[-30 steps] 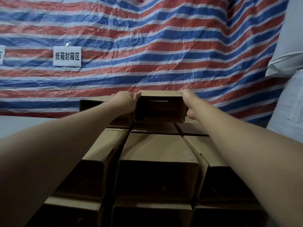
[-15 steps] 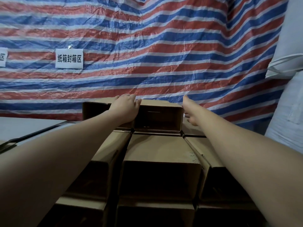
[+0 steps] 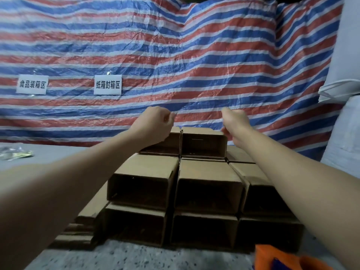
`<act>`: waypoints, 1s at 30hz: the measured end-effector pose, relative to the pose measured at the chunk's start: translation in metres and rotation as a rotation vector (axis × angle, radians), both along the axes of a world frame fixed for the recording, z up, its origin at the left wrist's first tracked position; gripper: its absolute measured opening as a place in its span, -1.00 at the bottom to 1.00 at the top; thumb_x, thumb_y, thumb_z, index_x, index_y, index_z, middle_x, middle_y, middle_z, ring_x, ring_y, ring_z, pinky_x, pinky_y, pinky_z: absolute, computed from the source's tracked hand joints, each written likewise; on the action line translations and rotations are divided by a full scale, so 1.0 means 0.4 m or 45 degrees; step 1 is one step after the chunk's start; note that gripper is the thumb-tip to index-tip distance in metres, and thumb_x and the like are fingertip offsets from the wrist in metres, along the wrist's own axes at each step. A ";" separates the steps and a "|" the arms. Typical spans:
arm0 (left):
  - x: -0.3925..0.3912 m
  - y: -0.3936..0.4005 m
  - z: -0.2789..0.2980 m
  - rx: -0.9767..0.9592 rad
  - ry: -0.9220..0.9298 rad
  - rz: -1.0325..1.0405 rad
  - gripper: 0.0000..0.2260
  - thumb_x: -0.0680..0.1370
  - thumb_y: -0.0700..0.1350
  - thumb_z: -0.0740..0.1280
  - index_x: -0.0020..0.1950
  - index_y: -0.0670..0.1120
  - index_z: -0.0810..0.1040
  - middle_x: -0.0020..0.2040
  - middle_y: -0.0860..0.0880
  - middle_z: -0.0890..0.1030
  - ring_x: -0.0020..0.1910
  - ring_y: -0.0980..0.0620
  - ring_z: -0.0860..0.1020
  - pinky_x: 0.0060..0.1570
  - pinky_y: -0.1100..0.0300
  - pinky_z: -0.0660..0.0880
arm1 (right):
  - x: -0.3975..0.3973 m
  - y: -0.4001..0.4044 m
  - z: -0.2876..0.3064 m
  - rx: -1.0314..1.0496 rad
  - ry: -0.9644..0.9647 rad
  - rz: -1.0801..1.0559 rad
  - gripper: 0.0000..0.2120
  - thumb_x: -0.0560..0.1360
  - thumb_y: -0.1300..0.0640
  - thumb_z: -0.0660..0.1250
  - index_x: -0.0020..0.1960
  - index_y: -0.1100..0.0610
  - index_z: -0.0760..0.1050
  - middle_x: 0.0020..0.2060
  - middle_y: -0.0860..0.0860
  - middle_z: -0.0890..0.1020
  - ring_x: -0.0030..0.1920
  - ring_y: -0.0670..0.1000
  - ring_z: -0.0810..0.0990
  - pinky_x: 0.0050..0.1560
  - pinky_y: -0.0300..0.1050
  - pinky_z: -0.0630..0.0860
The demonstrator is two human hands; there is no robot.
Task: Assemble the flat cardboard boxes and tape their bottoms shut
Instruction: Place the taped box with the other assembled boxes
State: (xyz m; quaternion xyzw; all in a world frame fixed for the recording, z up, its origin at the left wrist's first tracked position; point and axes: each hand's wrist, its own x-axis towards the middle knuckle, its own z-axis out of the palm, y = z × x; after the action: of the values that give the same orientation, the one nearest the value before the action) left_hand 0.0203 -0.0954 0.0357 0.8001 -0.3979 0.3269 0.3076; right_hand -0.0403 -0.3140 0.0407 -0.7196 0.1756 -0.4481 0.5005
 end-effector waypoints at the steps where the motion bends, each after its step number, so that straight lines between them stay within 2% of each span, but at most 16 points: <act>1: -0.031 0.024 -0.014 0.009 -0.003 0.000 -0.58 0.68 0.02 0.12 -0.17 -0.22 0.58 -0.32 -0.18 0.62 -0.39 -0.15 0.59 -0.33 0.00 0.56 | -0.026 0.030 -0.012 -0.012 -0.007 0.013 -0.71 0.64 0.03 0.11 -0.22 0.09 0.37 -0.38 -0.02 0.41 -0.38 -0.06 0.39 -0.38 -0.16 0.34; 4: -0.103 0.087 -0.070 0.033 0.040 -0.004 -0.51 0.67 0.08 0.10 -0.29 -0.16 0.57 -0.44 -0.09 0.57 -0.50 -0.06 0.51 -0.41 0.04 0.49 | -0.095 0.105 -0.069 0.011 0.073 0.046 -0.72 0.61 0.05 0.11 -0.26 0.07 0.31 -0.41 -0.03 0.34 -0.42 -0.05 0.29 -0.41 -0.14 0.22; 6: -0.133 0.127 -0.124 0.062 0.147 0.028 -0.44 0.66 0.17 0.07 -0.34 -0.14 0.58 -0.49 -0.04 0.57 -0.54 0.04 0.51 -0.43 0.10 0.48 | -0.130 0.148 -0.123 0.058 0.146 0.086 -0.74 0.60 0.05 0.13 -0.26 0.06 0.33 -0.39 -0.03 0.36 -0.40 -0.03 0.31 -0.40 -0.14 0.21; 8: -0.154 0.166 -0.191 0.117 0.188 0.099 -0.43 0.65 0.19 0.08 -0.33 -0.13 0.60 -0.47 -0.04 0.59 -0.50 0.05 0.54 -0.38 0.12 0.51 | -0.157 0.189 -0.185 0.066 0.206 0.090 -0.73 0.60 0.03 0.16 -0.26 0.07 0.39 -0.39 -0.02 0.40 -0.38 -0.01 0.34 -0.38 -0.13 0.23; 11: -0.174 0.225 -0.288 0.193 0.166 0.153 -0.63 0.64 0.07 0.20 -0.21 -0.09 0.65 -0.34 0.04 0.61 -0.35 0.05 0.56 -0.30 0.16 0.49 | -0.185 0.252 -0.270 0.094 0.307 0.146 -0.69 0.63 0.03 0.15 -0.25 0.10 0.43 -0.40 -0.01 0.40 -0.40 -0.03 0.34 -0.39 -0.14 0.23; 13: -0.171 0.267 -0.329 0.236 0.229 0.117 -0.83 0.62 -0.06 0.27 -0.07 -0.02 0.64 -0.22 0.10 0.63 -0.28 0.11 0.57 -0.30 0.23 0.48 | -0.192 0.280 -0.296 0.100 0.381 0.212 -0.70 0.65 0.03 0.14 -0.21 0.11 0.42 -0.39 0.00 0.38 -0.40 -0.04 0.32 -0.39 -0.14 0.24; 14: -0.160 0.290 -0.337 0.268 0.260 0.143 -0.86 0.62 -0.08 0.27 -0.05 0.02 0.62 -0.17 0.08 0.63 -0.27 0.12 0.57 -0.29 0.22 0.50 | -0.194 0.291 -0.292 0.106 0.405 0.242 -0.71 0.66 0.02 0.13 -0.17 0.11 0.44 -0.39 0.00 0.38 -0.40 -0.04 0.31 -0.40 -0.14 0.25; 16: -0.123 0.336 -0.331 0.330 0.234 0.323 -0.76 0.65 -0.01 0.21 -0.17 0.01 0.56 -0.22 0.01 0.63 -0.30 0.08 0.58 -0.28 0.12 0.56 | -0.187 0.302 -0.263 0.118 0.403 0.305 -0.74 0.66 0.02 0.14 -0.10 0.11 0.49 -0.39 -0.01 0.38 -0.39 -0.04 0.31 -0.41 -0.15 0.26; 18: -0.071 0.382 -0.322 0.286 0.184 0.494 -0.52 0.67 0.14 0.07 -0.33 -0.06 0.49 -0.39 -0.03 0.55 -0.44 0.03 0.52 -0.32 0.07 0.57 | -0.174 0.306 -0.230 0.101 0.374 0.334 -0.74 0.65 0.03 0.14 -0.14 0.10 0.48 -0.40 -0.02 0.35 -0.40 -0.04 0.29 -0.44 -0.17 0.25; 20: -0.004 0.425 -0.337 0.263 0.225 0.598 -0.43 0.67 0.16 0.01 -0.35 -0.14 0.51 -0.44 -0.06 0.54 -0.47 0.00 0.51 -0.32 0.05 0.58 | -0.159 0.313 -0.213 0.070 0.361 0.349 -0.74 0.64 0.04 0.15 -0.18 0.08 0.43 -0.41 -0.02 0.33 -0.42 -0.04 0.27 -0.46 -0.19 0.25; 21: 0.028 0.444 -0.352 0.313 0.244 0.653 -0.50 0.69 0.09 0.06 -0.23 -0.15 0.59 -0.38 -0.07 0.59 -0.41 0.01 0.56 -0.25 0.04 0.61 | -0.150 0.317 -0.210 0.058 0.359 0.360 -0.75 0.64 0.05 0.15 -0.18 0.08 0.42 -0.41 -0.01 0.33 -0.42 -0.05 0.27 -0.47 -0.19 0.24; 23: 0.088 0.470 -0.398 0.406 0.279 0.699 -0.78 0.65 -0.10 0.21 0.17 -0.12 0.60 -0.05 -0.08 0.68 -0.10 0.00 0.64 -0.02 0.06 0.62 | -0.130 0.325 -0.212 0.049 0.360 0.374 -0.76 0.64 0.04 0.15 -0.16 0.10 0.44 -0.41 -0.01 0.35 -0.43 -0.05 0.28 -0.48 -0.21 0.26; 24: 0.111 0.478 -0.423 0.417 0.340 0.673 -0.70 0.62 -0.11 0.27 0.35 -0.09 0.50 0.15 -0.08 0.64 0.10 -0.02 0.61 0.12 0.07 0.57 | -0.120 0.329 -0.214 0.049 0.369 0.377 -0.75 0.64 0.04 0.15 -0.15 0.10 0.45 -0.40 0.00 0.36 -0.43 -0.04 0.29 -0.48 -0.21 0.27; 26: 0.138 0.484 -0.467 0.481 0.489 0.588 -0.45 0.60 0.07 0.30 0.54 -0.04 0.25 0.47 -0.07 0.40 0.41 -0.05 0.40 0.35 0.06 0.38 | -0.101 0.338 -0.225 0.056 0.389 0.392 -0.74 0.64 0.03 0.15 -0.16 0.11 0.45 -0.42 -0.01 0.36 -0.43 -0.04 0.30 -0.48 -0.20 0.28; 28: 0.159 0.479 -0.498 0.653 0.502 0.579 -0.29 0.57 0.28 0.21 0.60 0.00 0.07 0.60 -0.07 0.12 0.55 -0.08 0.16 0.47 0.02 0.15 | -0.084 0.350 -0.244 0.074 0.405 0.420 -0.73 0.64 0.04 0.15 -0.19 0.11 0.44 -0.46 -0.02 0.35 -0.45 -0.05 0.30 -0.47 -0.19 0.29; 30: 0.177 0.470 -0.524 0.793 0.423 0.584 -0.21 0.52 0.41 0.13 0.62 0.07 -0.04 0.62 -0.07 -0.05 0.59 -0.07 -0.01 0.52 -0.03 -0.03 | -0.069 0.363 -0.268 0.086 0.430 0.429 -0.74 0.65 0.04 0.15 -0.16 0.11 0.45 -0.46 -0.02 0.35 -0.45 -0.06 0.29 -0.44 -0.19 0.29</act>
State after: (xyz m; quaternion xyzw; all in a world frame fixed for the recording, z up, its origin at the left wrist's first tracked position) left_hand 0.0913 0.0927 -0.1737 0.9646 -0.2342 0.1177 0.0304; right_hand -0.0681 -0.1687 -0.0665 -0.7865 0.1493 -0.2254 0.5553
